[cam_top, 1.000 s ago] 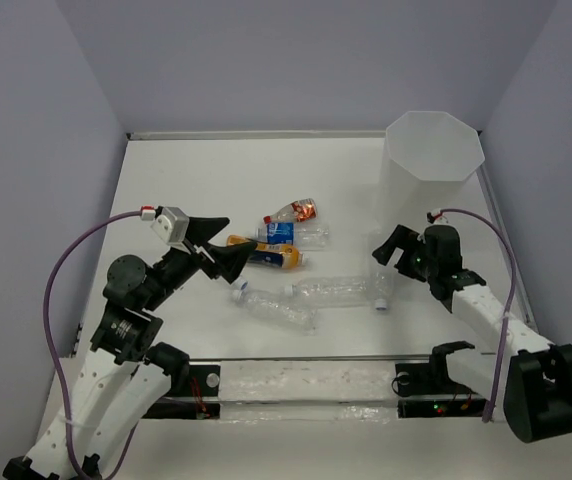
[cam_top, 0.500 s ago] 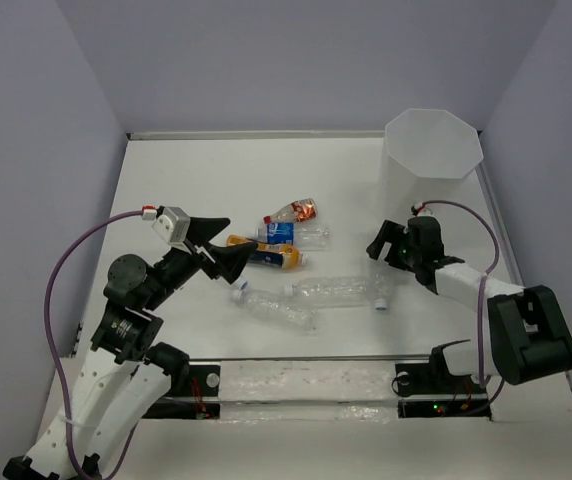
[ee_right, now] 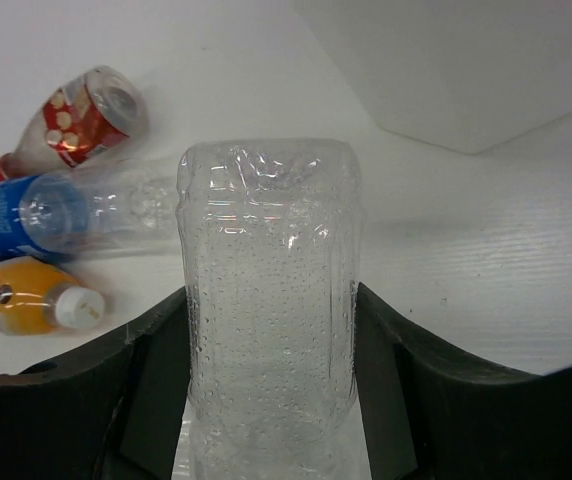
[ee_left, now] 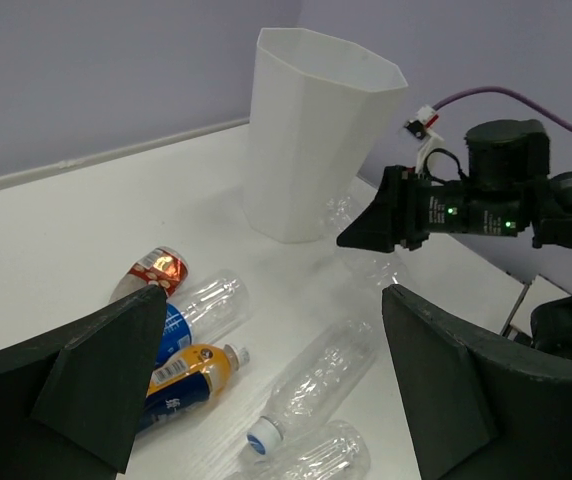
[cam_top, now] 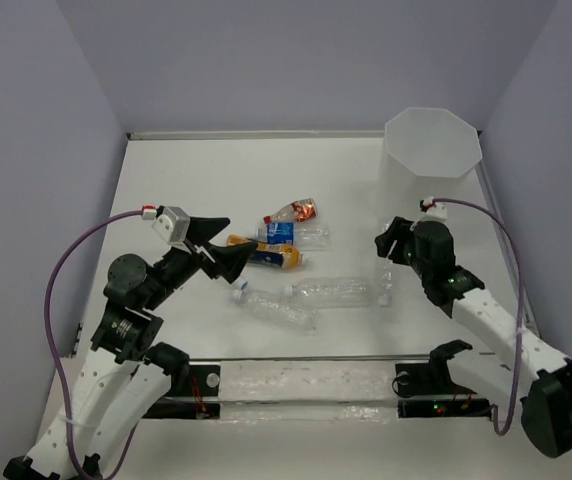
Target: Put the plastic bottles in the bin
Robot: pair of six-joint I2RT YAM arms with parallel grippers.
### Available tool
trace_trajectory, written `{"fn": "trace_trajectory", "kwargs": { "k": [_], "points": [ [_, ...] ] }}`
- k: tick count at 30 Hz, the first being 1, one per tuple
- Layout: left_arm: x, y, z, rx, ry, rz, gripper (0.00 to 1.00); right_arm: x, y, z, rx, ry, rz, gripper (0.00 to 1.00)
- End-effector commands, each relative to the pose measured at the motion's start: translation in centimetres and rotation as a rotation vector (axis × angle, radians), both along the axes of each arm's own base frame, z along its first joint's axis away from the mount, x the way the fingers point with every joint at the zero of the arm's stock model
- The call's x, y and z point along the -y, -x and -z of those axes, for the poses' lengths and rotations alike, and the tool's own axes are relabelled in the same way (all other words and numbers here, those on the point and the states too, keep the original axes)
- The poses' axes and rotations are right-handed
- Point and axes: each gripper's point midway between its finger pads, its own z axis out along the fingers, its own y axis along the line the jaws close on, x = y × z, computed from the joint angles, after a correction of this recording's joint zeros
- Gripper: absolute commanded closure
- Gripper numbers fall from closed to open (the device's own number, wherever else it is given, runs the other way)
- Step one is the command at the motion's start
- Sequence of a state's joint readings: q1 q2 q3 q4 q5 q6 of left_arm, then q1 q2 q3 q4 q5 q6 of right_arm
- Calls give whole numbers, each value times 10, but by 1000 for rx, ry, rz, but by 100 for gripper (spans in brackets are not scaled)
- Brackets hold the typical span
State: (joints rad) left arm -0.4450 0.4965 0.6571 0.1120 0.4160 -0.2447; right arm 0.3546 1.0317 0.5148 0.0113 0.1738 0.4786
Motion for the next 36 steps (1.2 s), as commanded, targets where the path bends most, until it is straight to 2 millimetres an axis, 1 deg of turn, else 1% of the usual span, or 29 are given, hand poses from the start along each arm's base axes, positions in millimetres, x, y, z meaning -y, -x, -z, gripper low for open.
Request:
{"fn": "trace_trajectory", "kwargs": {
  "k": [1, 2, 3, 5, 6, 8, 9, 11, 12, 13, 14, 15, 16, 17, 18, 19, 20, 21, 22, 23, 24, 26, 27, 28, 29, 32, 33, 34, 36],
  "points": [
    [0, 8, -29, 73, 33, 23, 1, 8, 16, -73, 139, -6, 16, 53],
    [-1, 9, -29, 75, 35, 22, 1, 3, 16, -103, 197, -36, -1, 53],
    [-1, 9, -30, 75, 38, 19, 1, -1, 21, -123, 239, -67, -33, 53],
    [-3, 9, -32, 79, 44, 9, 1, -10, 24, -150, 285, -107, -77, 54],
    [-4, 9, -31, 77, 45, 4, 1, -21, 25, -175, 319, -144, -136, 54],
    [-6, 9, -34, 80, 51, -6, 1, -35, 23, -207, 385, -193, -197, 54],
    [-7, 9, -34, 77, 55, -13, 1, -44, 25, -234, 441, -223, -249, 54],
    [-7, 8, -33, 73, 57, -15, 1, -47, 16, -271, 547, -239, -257, 54],
    [-7, 9, -34, 74, 58, -15, 1, -46, 13, -285, 586, -230, -252, 54],
    [-8, 9, -34, 74, 60, -18, 1, -37, 9, -319, 680, -221, -207, 54],
    [-8, 9, -35, 76, 61, -18, 1, -29, 2, -333, 721, -197, -157, 55],
    [-9, 9, -36, 80, 63, -25, 1, -15, -17, -340, 748, -130, -61, 56],
    [-10, 9, -36, 81, 62, -30, 1, -9, -32, -359, 781, -73, -10, 56],
    [-10, 10, -37, 84, 64, -29, 1, 3, -28, -380, 826, -54, 45, 56],
    [-11, 10, -37, 83, 65, -31, 1, 5, -48, -377, 808, -11, 86, 56],
    [-11, 11, -38, 87, 66, -30, 1, 16, -55, -384, 817, 25, 154, 56],
    [-12, 11, -37, 84, 65, -33, 1, 23, -56, -409, 884, 66, 190, 56],
    [-13, 11, -38, 87, 66, -39, 1, 30, -70, -406, 875, 108, 252, 56],
    [-13, 11, -37, 85, 66, -43, 1, 29, -75, -411, 900, 136, 257, 57],
    [-14, 11, -38, 89, 65, -46, 1, 47, -77, -422, 934, 206, 345, 57],
    [-14, 10, -37, 85, 65, -50, 1, 54, -89, -421, 929, 239, 386, 58],
    [-14, 10, -37, 83, 63, -51, 1, 71, -99, -425, 935, 281, 458, 59],
    [-14, 10, -38, 84, 64, -52, 1, 88, -104, -428, 938, 298, 501, 59],
    [-14, 9, -37, 83, 64, -52, 1, 96, -110, -427, 935, 309, 519, 59],
    [-14, 9, -36, 79, 63, -55, 1, 108, -122, -420, 919, 334, 544, 59],
    [-17, 7, -37, 78, 65, -73, 1, 121, -144, -397, 871, 381, 550, 59],
    [-18, 6, -36, 76, 65, -80, 1, 124, -148, -391, 859, 387, 544, 59],
    [-18, 6, -36, 73, 64, -83, 1, 126, -155, -375, 837, 399, 515, 58],
    [-20, 1, -33, 59, 62, -105, 1, 121, -158, -360, 819, 380, 486, 53]
  ]
}}
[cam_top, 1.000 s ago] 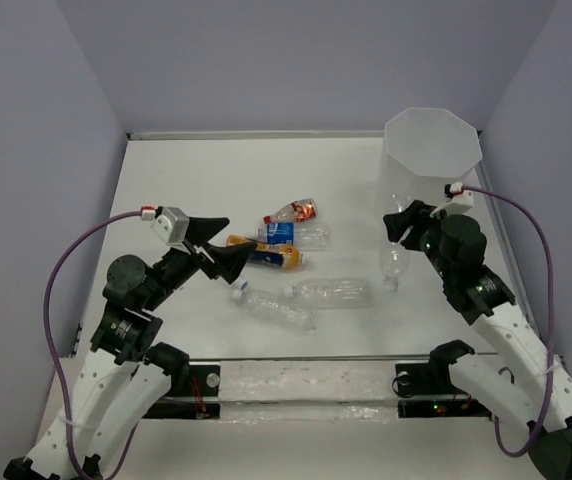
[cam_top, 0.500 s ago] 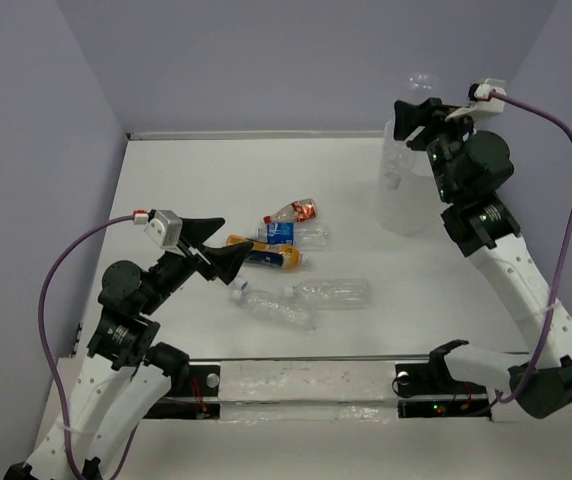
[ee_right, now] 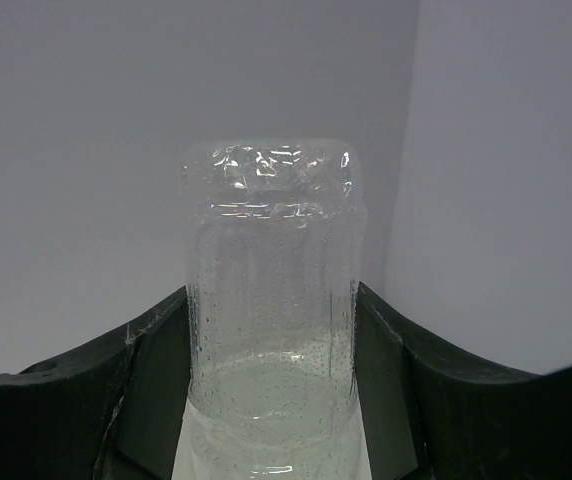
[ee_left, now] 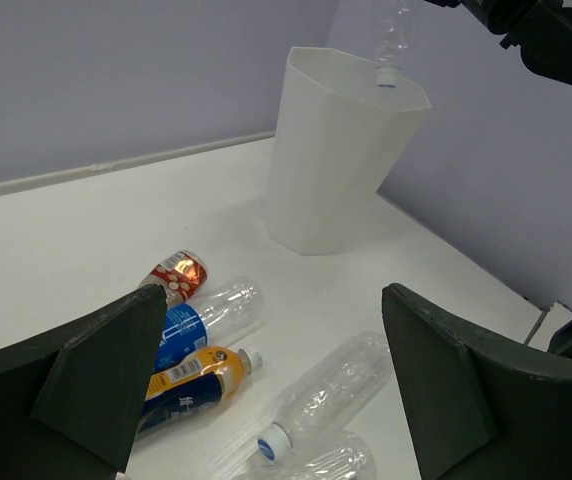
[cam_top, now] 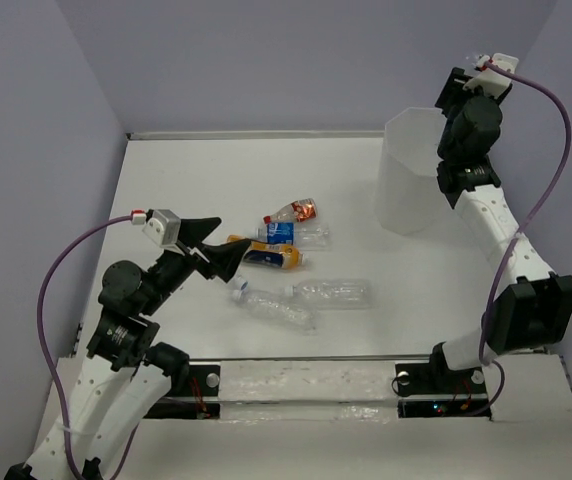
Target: Put the plastic bottles in the bin
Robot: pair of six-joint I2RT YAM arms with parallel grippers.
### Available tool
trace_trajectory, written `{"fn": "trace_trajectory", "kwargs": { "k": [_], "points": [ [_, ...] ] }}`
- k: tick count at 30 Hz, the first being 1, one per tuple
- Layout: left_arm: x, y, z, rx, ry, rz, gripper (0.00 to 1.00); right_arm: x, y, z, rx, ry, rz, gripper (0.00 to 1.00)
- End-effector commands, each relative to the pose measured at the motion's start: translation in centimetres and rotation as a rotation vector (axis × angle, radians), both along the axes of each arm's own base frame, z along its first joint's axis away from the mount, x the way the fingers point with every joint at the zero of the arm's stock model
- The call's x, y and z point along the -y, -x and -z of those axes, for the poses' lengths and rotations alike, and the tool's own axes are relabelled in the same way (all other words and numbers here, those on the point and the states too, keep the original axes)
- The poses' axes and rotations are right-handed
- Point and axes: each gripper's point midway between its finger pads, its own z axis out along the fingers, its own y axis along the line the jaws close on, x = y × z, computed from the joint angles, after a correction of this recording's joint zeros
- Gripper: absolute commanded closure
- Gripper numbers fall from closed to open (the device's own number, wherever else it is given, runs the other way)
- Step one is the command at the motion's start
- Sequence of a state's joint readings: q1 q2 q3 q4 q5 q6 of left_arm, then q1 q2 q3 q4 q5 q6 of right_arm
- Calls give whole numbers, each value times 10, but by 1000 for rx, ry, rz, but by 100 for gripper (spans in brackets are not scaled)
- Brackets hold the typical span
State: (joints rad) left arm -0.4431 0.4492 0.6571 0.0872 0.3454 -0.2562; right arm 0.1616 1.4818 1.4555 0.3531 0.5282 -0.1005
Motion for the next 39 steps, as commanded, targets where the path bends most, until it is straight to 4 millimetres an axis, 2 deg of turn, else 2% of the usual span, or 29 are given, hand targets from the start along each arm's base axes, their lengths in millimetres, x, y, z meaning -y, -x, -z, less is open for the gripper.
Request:
{"fn": "trace_trajectory", "kwargs": {
  "k": [1, 2, 5, 6, 9, 12, 13, 15, 16, 19, 20, 22, 23, 24, 25, 26, 27, 28, 29, 30, 31, 32, 34, 35, 36, 37, 38, 39],
  "points": [
    [-8, 0, -26, 46, 31, -42, 1, 6, 7, -8, 72, -9, -14, 50],
    [-8, -1, -26, 43, 31, -48, 1, 4, 7, 4, 53, -8, -24, 40],
    [-9, -3, -24, 36, 30, -54, 1, 4, 8, 19, 31, -12, -23, 20],
    [-8, -5, -23, 30, 27, -56, 1, 5, 9, 28, 20, -21, -20, 10],
    [-9, -8, -22, 22, 26, -64, 1, 5, 17, 25, 25, -37, -32, 5],
    [-10, -10, -21, 16, 28, -79, 1, -9, 24, 18, 25, -49, -119, 4],
    [-11, -11, -21, 14, 28, -84, 1, -19, 26, 14, 33, -70, -167, 4],
    [-17, -16, -18, -1, 27, -126, 1, -50, 32, 12, 13, -46, -289, 4],
    [-21, -18, -20, -3, 32, -150, 1, -86, 35, 14, -1, -22, -397, 4],
    [-44, -31, -17, -41, 45, -294, 1, -159, 47, 33, -81, 30, -643, 9],
    [-53, -34, -16, -60, 62, -347, 1, -204, 61, 43, -116, 47, -793, 9],
    [-73, -40, -14, -87, 77, -464, 1, -256, 75, 65, -180, 61, -981, 14],
    [-80, -40, -13, -99, 82, -500, 1, -293, 96, 72, -200, 76, -1123, 14],
    [-93, -41, -14, -104, 108, -566, 1, -315, 100, 90, -247, 80, -1190, 16],
    [-101, -41, -17, -106, 127, -605, 1, -332, 107, 97, -273, 90, -1242, 16],
    [-110, -41, -15, -121, 139, -655, 1, -357, 125, 108, -314, 106, -1323, 16],
    [-128, -40, -16, -128, 183, -747, 1, -370, 129, 103, -311, 119, -1353, 16],
    [-138, -37, -20, -130, 215, -799, 1, -388, 132, 120, -359, 124, -1406, 15],
    [-150, -35, -17, -146, 232, -860, 1, -400, 138, 129, -397, 112, -1446, 14],
    [-169, -32, -17, -155, 280, -964, 1, -418, 148, 123, -392, 106, -1498, 13],
    [-178, -29, -17, -160, 299, -1008, 1, -430, 152, 128, -411, 97, -1524, 12],
    [-190, -23, -18, -157, 323, -1061, 1, -454, 159, 141, -451, 97, -1569, 9],
    [-196, -18, -19, -150, 347, -1090, 1, -477, 161, 153, -489, 113, -1572, 7],
    [-201, -14, -20, -143, 362, -1113, 1, -496, 169, 193, -603, 147, -1575, 6],
    [-203, -14, -20, -143, 365, -1120, 1, -501, 161, 204, -631, 160, -1547, 5],
    [-203, -13, -19, -144, 368, -1123, 1, -516, 171, 213, -654, 187, -1559, 5],
    [-204, -13, -20, -144, 374, -1125, 1, -524, 167, 208, -653, 204, -1534, 4],
    [-204, -14, -19, -146, 374, -1128, 1, -536, 164, 236, -703, 236, -1518, 3]
  ]
}}
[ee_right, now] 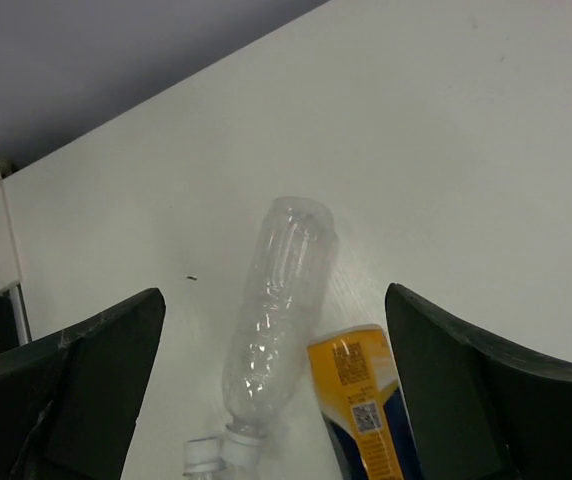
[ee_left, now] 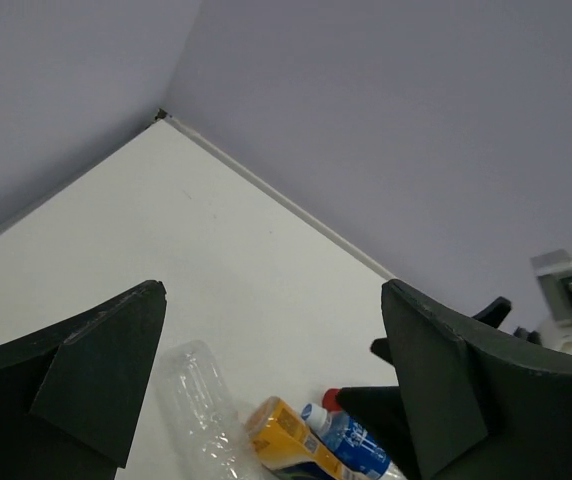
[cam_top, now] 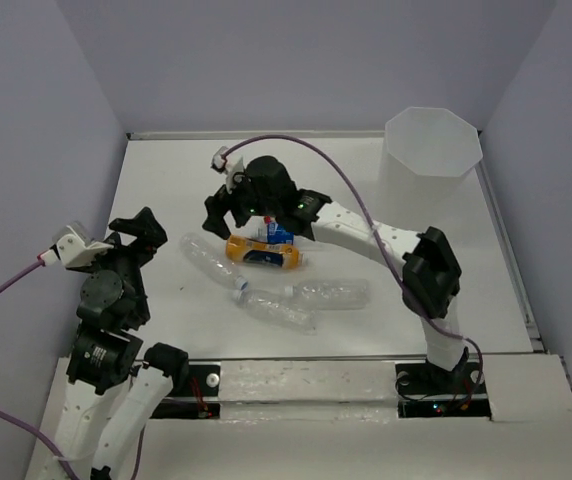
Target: Put the plastic bottles in the bin
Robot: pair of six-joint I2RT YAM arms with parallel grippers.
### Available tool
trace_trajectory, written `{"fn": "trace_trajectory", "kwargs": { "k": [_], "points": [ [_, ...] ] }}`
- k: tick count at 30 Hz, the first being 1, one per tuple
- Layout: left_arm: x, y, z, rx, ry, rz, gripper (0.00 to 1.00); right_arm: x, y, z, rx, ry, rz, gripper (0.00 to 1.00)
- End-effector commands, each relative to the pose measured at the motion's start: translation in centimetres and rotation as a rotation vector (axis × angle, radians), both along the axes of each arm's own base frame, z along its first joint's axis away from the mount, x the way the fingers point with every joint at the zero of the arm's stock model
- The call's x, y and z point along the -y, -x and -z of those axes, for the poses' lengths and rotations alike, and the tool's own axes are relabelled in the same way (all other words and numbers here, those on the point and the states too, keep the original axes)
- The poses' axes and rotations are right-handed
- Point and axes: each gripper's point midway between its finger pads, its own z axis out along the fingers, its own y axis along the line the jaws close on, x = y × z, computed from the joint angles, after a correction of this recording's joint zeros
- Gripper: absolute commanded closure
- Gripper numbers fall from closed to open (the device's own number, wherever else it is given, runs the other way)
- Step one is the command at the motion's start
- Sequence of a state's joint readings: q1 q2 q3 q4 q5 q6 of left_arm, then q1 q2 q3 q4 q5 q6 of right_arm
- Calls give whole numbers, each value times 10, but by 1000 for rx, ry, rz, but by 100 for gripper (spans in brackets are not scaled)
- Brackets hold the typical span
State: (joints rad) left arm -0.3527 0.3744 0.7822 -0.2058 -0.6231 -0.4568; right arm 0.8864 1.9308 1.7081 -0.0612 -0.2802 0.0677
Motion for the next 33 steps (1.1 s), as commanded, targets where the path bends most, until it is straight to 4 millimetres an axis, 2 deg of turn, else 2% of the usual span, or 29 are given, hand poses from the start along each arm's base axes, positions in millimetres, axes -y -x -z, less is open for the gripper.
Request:
{"fn": "trace_trajectory", "kwargs": {
  "k": [1, 2, 3, 5, 6, 7, 9, 11, 12, 13, 14, 17, 18, 22, 26, 29, 30, 33],
  "points": [
    [-21, 9, -14, 45, 62, -119, 1, -42, 16, 37, -11, 131, -25, 3],
    [-21, 9, -14, 44, 59, -117, 1, -52, 14, 31, 12, 124, -17, 2],
    [-21, 10, -16, 50, 58, -114, 1, -58, 9, 61, -12, 176, -14, 2],
    [-19, 11, -19, 59, 55, -100, 1, -67, 3, 73, 9, 219, -15, 2],
    [-17, 11, -21, 64, 48, -80, 1, -72, -2, 64, 29, 214, -13, 2],
    [-16, 12, -24, 71, 48, -74, 1, -77, -6, 86, 16, 246, -13, 2],
    [-15, 13, -26, 84, 45, -61, 1, -92, -3, 99, 25, 260, -25, 1],
    [-16, 15, -27, 92, 46, -63, 1, -93, -11, 109, 34, 282, 0, 1],
    [-15, 15, -27, 95, 44, -59, 1, -100, -9, 106, 49, 275, -2, 1],
    [-15, 16, -28, 99, 43, -56, 1, -101, -12, 114, 54, 286, 4, 1],
    [-15, 17, -29, 104, 42, -50, 1, -105, -10, 130, 56, 313, 11, 1],
    [-14, 17, -31, 109, 37, -41, 1, -110, -11, 140, 89, 337, 17, 2],
    [-12, 17, -31, 110, 35, -34, 1, -113, -6, 153, 89, 354, 4, 3],
    [-11, 16, -32, 113, 29, -25, 1, -123, -3, 165, 90, 346, -8, 9],
    [-11, 15, -31, 107, 22, -23, 1, -133, 0, 168, 94, 318, -11, 17],
    [-10, 15, -33, 117, 20, -19, 1, -139, -4, 161, 112, 277, 3, 25],
    [-10, 14, -33, 120, 18, -13, 1, -139, -4, 164, 115, 277, 2, 32],
    [-11, 17, -36, 137, 16, -11, 1, -143, -13, 147, 154, 227, 39, 45]
  ]
}}
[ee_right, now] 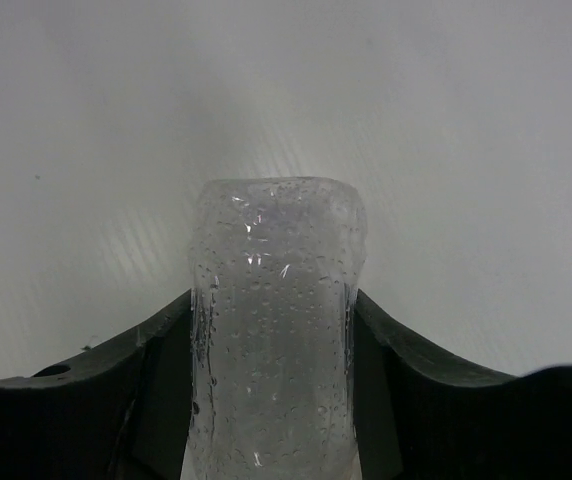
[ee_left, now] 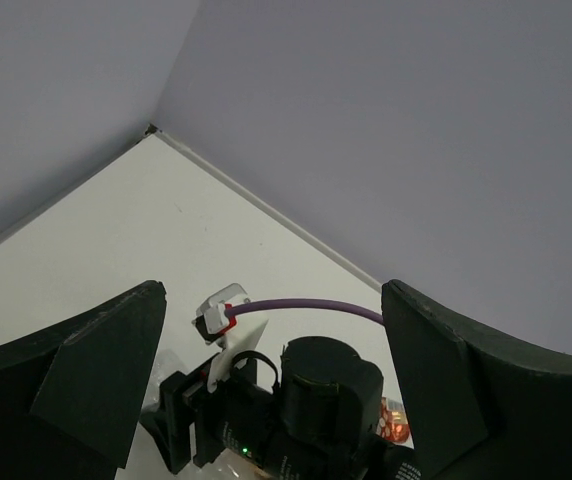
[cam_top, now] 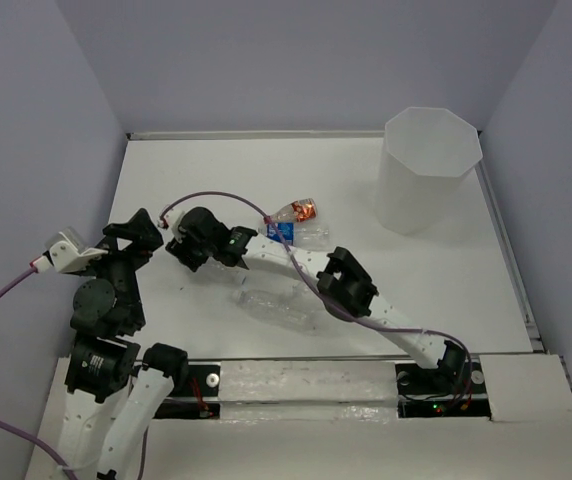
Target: Put the plastic bottles in the bin
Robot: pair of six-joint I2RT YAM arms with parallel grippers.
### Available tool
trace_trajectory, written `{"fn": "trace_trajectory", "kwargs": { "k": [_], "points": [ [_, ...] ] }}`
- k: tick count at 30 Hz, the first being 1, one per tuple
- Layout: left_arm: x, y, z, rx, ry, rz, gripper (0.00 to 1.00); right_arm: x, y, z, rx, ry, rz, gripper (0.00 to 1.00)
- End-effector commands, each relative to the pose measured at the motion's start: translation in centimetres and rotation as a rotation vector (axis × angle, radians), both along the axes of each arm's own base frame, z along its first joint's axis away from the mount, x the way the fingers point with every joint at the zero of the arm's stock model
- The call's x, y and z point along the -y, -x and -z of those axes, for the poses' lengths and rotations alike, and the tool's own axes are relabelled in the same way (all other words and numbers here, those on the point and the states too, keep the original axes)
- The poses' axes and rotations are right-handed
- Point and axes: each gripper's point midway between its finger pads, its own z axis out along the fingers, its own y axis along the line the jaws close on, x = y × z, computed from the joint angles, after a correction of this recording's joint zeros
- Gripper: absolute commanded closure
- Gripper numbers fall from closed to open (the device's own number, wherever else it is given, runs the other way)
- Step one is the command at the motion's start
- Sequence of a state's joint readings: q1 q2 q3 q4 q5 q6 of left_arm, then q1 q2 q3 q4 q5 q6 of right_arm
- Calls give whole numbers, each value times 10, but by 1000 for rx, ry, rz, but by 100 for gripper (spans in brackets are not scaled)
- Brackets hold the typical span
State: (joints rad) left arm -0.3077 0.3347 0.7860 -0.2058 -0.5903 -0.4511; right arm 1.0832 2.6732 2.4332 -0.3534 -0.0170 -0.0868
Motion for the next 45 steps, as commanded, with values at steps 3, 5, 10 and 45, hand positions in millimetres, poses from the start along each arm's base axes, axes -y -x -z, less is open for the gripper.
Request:
{"fn": "trace_trajectory", "kwargs": {
  "k": [3, 5, 10, 45],
  "points": [
    [-4, 10, -26, 102, 7, 0, 1, -26, -23, -76, 138, -220, 39, 48],
    [-4, 10, -26, 103, 5, 0, 1, -31, -24, -95, 158, -284, 38, 49],
    [-5, 11, -28, 109, -1, 0, 1, -30, -25, -198, 250, -516, 66, 52],
    [67, -11, -18, 102, -116, 356, 1, 633, -179, -412, 928, -687, 1298, 60]
  ]
}}
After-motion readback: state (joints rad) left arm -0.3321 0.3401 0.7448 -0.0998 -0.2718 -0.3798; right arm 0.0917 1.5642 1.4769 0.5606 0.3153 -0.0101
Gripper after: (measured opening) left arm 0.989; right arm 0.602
